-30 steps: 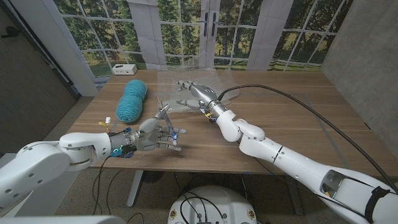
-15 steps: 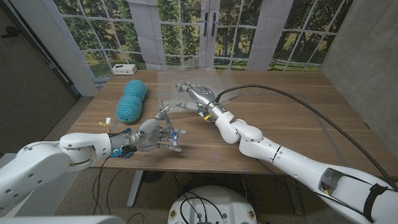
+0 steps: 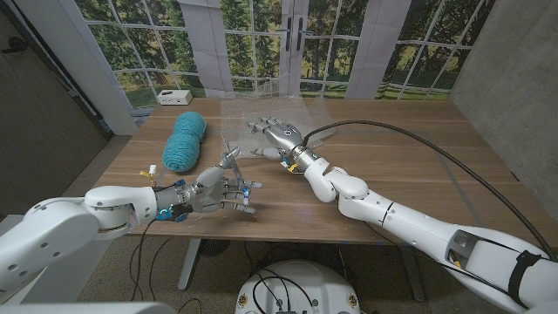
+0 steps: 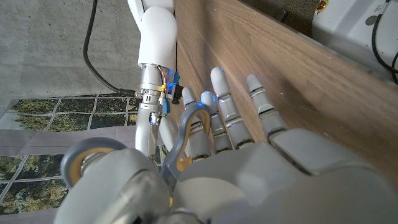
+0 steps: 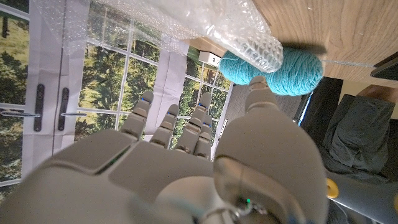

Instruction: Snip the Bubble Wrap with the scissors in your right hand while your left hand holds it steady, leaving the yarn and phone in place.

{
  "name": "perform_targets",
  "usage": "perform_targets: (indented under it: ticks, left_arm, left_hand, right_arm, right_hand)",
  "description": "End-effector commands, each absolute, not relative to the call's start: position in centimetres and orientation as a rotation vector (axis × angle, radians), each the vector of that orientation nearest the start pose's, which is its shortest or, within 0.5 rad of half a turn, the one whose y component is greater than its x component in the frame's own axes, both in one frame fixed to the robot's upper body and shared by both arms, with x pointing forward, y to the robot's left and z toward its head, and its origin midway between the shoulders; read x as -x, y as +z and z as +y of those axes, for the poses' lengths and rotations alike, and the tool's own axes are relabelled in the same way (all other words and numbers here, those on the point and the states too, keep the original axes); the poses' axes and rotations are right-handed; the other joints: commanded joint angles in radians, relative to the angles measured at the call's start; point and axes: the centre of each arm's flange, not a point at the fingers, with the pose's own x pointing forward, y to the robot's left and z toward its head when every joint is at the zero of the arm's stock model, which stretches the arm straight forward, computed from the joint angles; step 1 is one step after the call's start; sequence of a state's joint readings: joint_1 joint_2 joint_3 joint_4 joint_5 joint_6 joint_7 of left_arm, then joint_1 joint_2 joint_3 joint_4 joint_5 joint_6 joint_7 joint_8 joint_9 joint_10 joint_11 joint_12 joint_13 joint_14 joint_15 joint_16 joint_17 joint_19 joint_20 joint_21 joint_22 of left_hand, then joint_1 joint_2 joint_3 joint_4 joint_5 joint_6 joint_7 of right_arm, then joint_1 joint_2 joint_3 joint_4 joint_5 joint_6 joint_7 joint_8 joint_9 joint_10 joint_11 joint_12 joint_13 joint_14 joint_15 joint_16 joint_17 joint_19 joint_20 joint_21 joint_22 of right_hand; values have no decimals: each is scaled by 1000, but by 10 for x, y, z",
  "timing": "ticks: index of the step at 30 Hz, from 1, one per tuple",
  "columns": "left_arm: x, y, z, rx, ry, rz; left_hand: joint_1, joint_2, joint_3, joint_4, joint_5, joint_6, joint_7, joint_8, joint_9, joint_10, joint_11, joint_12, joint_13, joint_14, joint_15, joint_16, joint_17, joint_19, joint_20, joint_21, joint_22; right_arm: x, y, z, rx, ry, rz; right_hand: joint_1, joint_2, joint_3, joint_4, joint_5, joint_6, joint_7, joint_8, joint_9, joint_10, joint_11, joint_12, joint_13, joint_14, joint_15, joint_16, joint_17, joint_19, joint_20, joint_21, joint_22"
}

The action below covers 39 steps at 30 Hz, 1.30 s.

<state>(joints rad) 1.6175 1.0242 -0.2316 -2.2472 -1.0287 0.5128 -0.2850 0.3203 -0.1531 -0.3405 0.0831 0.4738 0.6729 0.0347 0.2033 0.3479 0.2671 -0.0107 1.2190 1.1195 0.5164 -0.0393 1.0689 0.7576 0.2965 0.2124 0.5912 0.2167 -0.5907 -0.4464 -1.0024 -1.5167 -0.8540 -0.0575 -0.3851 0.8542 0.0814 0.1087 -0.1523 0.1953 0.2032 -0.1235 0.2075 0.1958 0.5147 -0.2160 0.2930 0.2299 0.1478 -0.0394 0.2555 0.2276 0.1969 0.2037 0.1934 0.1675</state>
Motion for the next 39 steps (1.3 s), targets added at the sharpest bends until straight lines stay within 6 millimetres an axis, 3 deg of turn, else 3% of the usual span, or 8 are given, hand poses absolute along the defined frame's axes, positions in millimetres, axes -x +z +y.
perform_targets:
  ticks: [1,11,18,34,39]
  left_arm:
    - [-435,-82,281,-174,-711,41]
    - [-435,-83,283,-171,-709,42]
    - [-435,-84,285,-166,-709,39]
    - [-432,-87,288,-161,-707,38]
    - [-432,-87,288,-159,-708,34]
  left_hand:
    - [10,5,-1,7,7,-123,127,7,-2,20,-5,8,1,3,-3,5,5,7,-2,-2,1]
    - [13,6,-1,9,7,-121,129,7,-3,22,-4,9,1,5,-6,5,3,9,-2,-5,2]
    - [14,6,-1,10,7,-121,128,7,-4,20,-4,11,4,4,-4,6,4,10,-2,-7,2]
    - [18,8,0,14,7,-120,129,7,-7,24,-6,12,1,7,-6,7,2,14,-2,-13,3]
    - [19,9,0,16,7,-119,130,7,-8,25,-4,13,2,8,-6,7,1,15,-2,-15,3]
  right_arm:
    - [-589,-29,-6,1502,40,-1180]
    - [-591,-36,1,1542,39,-1202]
    - [-594,-41,4,1577,34,-1210]
    - [-598,-48,9,1645,28,-1196]
    - [-597,-50,11,1651,-3,-1193]
  right_hand:
    - [23,-1,11,-6,-1,-20,-5,-2,1,15,0,-6,3,5,-163,3,0,9,6,2,3]
    - [36,-1,17,-8,-2,-42,-4,-7,0,20,0,-12,5,4,-163,3,-3,14,4,0,2]
    - [58,5,27,-12,-1,-38,-9,-3,0,34,-2,-14,7,6,-166,4,-5,15,-12,-2,2]
    - [123,22,58,-14,2,-9,-18,9,-2,123,-3,-2,17,42,-172,26,-2,26,-37,-3,1]
    - [170,40,83,-16,6,23,-30,17,-4,192,-3,11,24,79,-177,48,5,35,-58,-3,1]
